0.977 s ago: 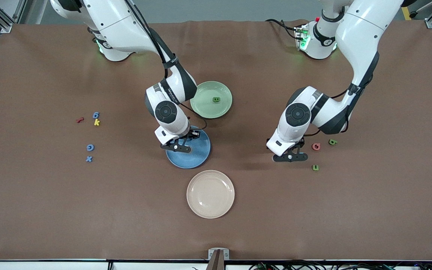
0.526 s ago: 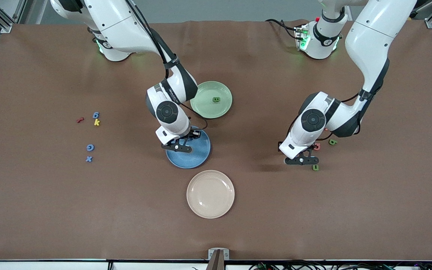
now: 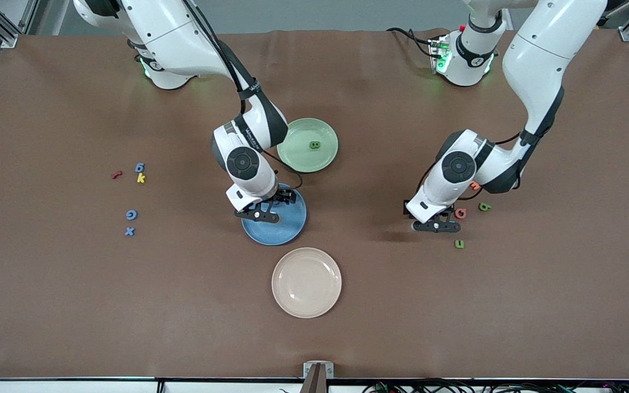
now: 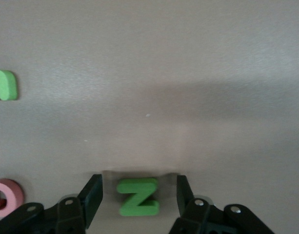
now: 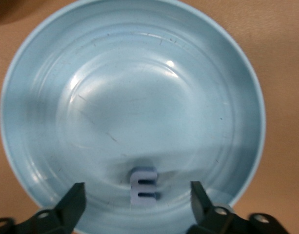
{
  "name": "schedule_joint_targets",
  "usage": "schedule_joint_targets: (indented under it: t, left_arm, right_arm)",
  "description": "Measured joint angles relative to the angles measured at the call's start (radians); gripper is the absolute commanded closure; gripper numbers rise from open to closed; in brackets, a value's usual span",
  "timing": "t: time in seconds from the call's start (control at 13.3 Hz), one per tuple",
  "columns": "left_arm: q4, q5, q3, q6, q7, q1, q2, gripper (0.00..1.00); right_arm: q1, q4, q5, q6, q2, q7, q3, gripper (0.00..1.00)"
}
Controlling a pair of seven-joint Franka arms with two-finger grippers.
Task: Sort letters by color into matching plates
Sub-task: 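Grasp the green Z with the left gripper while the right gripper releases E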
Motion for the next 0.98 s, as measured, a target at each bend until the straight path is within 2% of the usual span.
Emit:
schedule_joint_targets:
  t: [0.23,0.38,0.68,0.98]
  left_arm:
    - [-0.010,0.000,-0.042,0.006,0.019,0.058,-0.009,0.32]
    - [-0.013,0.000,-0.050,0.006,0.018,0.059,-0.011,0.33]
    - [-0.026,0.000,-0.054,0.006,0.018,0.058,-0.011,0.38]
    - [-0.041,0.000,-0.054,0.006,0.018,0.058,-0.012,0.46]
  right_arm:
    - [-0.022,0.019,0.000,-0.154,-0.092,0.000,-0.021,0.00]
    - [-0.086,0.021,0.000,-0.261,-0.172,-0.029,-0.027,0.00]
    - [-0.269,0.017,-0.027,-0.407,-0.271,-0.223,-0.033,0.00]
    - [-0.489,-0.003,-0.058,-0.423,-0.280,-0.507,-0.038,0.00]
